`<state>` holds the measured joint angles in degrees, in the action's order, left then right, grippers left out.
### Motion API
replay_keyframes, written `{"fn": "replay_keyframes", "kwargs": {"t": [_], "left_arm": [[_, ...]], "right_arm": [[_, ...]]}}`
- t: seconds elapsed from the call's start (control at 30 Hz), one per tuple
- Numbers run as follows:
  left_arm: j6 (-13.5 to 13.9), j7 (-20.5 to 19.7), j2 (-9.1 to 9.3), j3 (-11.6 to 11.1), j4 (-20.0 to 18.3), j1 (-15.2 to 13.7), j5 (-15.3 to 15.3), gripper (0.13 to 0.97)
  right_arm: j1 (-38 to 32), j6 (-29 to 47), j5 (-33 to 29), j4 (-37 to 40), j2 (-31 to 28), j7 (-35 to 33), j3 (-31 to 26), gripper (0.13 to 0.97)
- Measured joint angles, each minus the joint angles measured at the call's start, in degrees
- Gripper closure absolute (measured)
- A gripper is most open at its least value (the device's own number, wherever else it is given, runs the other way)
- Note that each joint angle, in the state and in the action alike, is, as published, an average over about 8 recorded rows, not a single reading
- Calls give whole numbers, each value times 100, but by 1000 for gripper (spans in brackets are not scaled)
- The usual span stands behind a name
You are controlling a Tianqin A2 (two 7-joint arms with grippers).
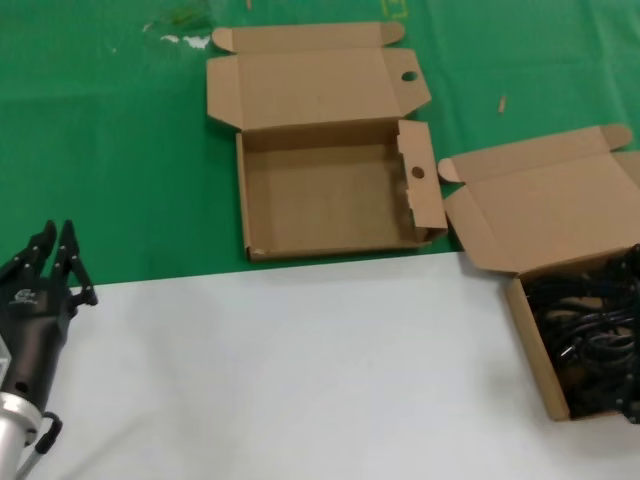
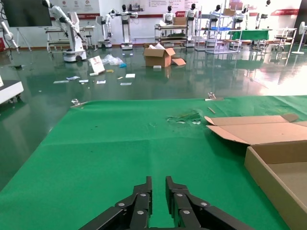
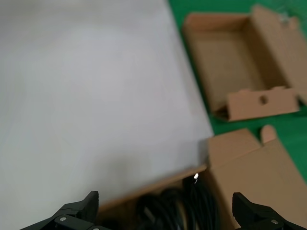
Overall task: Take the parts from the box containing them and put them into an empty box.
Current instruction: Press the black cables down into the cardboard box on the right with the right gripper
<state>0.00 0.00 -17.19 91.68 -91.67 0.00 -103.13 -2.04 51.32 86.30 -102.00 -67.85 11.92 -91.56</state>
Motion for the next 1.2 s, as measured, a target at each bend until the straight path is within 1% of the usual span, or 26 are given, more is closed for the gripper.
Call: {"fn": "replay_keyframes", "kwargs": {"t": [0.03, 0.1, 0.3, 0.5, 0.67, 0.93, 0.97, 1.2], "left_arm": [[0, 0, 0, 0, 0, 0, 0, 868], [0, 0, 0, 0, 0, 0, 0, 878], [0, 0, 0, 0, 0, 0, 0, 935], [0, 0, 0, 0, 0, 0, 0, 946], [0, -3, 0, 0, 0, 0, 0, 954], [0, -4, 0, 0, 0, 0, 2, 957], [0, -3, 0, 0, 0, 0, 2, 957], [0, -3, 0, 0, 0, 0, 2, 957]], "right_arm": [[-217, 179, -34, 91, -19, -104, -139, 129], [-674, 535, -137, 295, -9, -327, -429, 129], [-1882, 1349, -584, 922, 244, -944, -1170, 129], [-2695, 1837, -1022, 1409, 496, -1307, -1674, 140], [-3049, 1988, -1231, 1754, 633, -1481, -1900, 152], [-3284, 1936, -1394, 2158, 760, -1533, -2029, 241], [-3291, 1929, -1401, 2177, 765, -1510, -2035, 241], [-3273, 1914, -1390, 2185, 776, -1300, -2055, 376]]}}
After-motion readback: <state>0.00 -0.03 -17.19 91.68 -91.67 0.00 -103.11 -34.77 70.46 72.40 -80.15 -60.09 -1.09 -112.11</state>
